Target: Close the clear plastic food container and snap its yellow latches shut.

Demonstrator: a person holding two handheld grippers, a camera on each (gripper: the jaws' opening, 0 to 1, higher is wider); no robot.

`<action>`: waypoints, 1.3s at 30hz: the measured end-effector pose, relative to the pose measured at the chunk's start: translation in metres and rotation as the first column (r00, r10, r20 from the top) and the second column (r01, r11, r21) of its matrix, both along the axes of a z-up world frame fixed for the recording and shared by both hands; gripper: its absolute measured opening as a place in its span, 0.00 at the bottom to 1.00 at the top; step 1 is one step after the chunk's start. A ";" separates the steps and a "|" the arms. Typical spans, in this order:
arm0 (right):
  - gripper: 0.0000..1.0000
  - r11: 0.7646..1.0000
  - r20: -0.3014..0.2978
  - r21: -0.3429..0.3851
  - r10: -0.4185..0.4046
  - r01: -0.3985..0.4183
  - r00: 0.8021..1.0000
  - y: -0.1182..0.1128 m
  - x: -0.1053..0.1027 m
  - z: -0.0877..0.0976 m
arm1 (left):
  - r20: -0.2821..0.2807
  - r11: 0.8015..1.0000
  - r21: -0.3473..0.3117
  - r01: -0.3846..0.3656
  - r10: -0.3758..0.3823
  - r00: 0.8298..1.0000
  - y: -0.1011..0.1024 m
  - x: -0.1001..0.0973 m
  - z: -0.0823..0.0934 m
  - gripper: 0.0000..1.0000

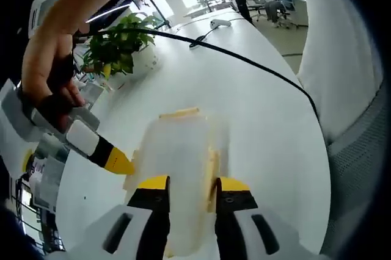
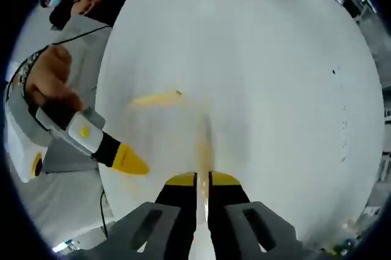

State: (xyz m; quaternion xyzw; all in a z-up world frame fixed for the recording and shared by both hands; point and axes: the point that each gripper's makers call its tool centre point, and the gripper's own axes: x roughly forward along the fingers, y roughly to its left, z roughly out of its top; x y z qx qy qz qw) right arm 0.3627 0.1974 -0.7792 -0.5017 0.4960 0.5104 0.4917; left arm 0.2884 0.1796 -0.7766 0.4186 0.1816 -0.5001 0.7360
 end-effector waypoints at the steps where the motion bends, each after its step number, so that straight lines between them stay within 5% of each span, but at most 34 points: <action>1: 0.04 1.000 0.000 -0.011 0.027 -0.027 1.000 0.000 -0.001 -0.001 | 0.005 1.000 0.002 0.000 0.000 1.000 0.000 0.000 0.000 0.21; 4: 0.05 0.998 -0.067 -0.031 -0.059 0.057 0.996 0.000 0.002 0.000 | 0.006 1.000 -0.002 -0.006 0.006 1.000 0.000 0.000 0.001 0.21; 7: 0.08 1.000 -0.107 0.002 -0.030 0.030 0.994 0.000 0.003 0.001 | 0.009 1.000 0.000 -0.005 0.005 1.000 0.000 0.000 0.001 0.21; 10: 0.37 0.996 -0.261 -0.026 -0.089 0.085 0.961 -0.007 -0.027 -0.009 | 0.011 1.000 -0.003 -0.006 0.006 1.000 0.000 0.000 0.001 0.21; 11: 0.48 0.997 -0.285 -0.077 -0.047 0.026 0.957 -0.019 -0.033 -0.016 | 0.002 1.000 -0.004 -0.005 0.005 1.000 0.000 0.000 0.000 0.21; 15: 0.48 0.999 -0.273 -0.004 -0.044 0.044 0.961 -0.011 -0.025 -0.010 | 0.007 1.000 -0.009 0.001 0.000 1.000 0.000 0.001 0.001 0.21; 39: 0.40 0.998 -0.295 0.057 -0.002 0.019 0.955 -0.010 -0.021 -0.008 | -0.008 0.999 -0.043 0.003 -0.004 1.000 0.000 0.001 0.001 0.21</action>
